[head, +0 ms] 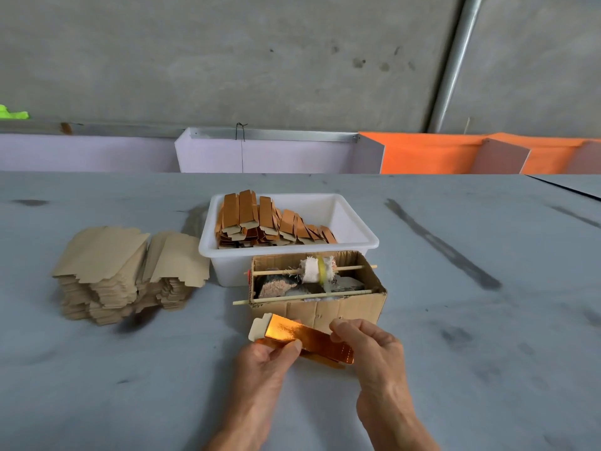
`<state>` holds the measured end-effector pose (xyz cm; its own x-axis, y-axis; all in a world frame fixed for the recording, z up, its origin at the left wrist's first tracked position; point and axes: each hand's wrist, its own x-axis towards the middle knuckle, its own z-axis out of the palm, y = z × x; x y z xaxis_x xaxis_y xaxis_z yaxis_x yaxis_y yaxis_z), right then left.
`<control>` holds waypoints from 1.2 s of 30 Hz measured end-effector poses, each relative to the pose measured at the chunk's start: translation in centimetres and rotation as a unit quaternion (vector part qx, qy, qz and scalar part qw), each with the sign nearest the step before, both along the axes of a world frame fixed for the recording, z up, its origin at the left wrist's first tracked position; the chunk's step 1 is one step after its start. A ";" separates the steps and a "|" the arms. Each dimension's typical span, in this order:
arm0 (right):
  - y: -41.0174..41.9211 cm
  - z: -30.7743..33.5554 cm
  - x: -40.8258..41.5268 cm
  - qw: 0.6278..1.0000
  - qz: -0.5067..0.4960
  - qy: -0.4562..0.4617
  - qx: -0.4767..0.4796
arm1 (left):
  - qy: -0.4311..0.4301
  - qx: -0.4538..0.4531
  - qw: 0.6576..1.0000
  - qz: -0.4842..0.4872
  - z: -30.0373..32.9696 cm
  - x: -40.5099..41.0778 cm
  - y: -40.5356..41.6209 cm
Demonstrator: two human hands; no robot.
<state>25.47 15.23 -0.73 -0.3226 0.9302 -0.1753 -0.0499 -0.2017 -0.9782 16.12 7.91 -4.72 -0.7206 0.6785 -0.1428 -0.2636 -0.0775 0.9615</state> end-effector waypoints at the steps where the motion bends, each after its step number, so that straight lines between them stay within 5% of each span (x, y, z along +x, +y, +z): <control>1: 0.0 0.0 0.1 1.000 -0.003 -0.001 -0.001 | 0.002 0.000 1.000 0.002 0.0 0.0 0.0; 36: 1.7 -2.0 -1.6 0.983 -0.061 -0.163 0.064 | -0.081 0.035 0.992 0.092 0.5 1.0 0.6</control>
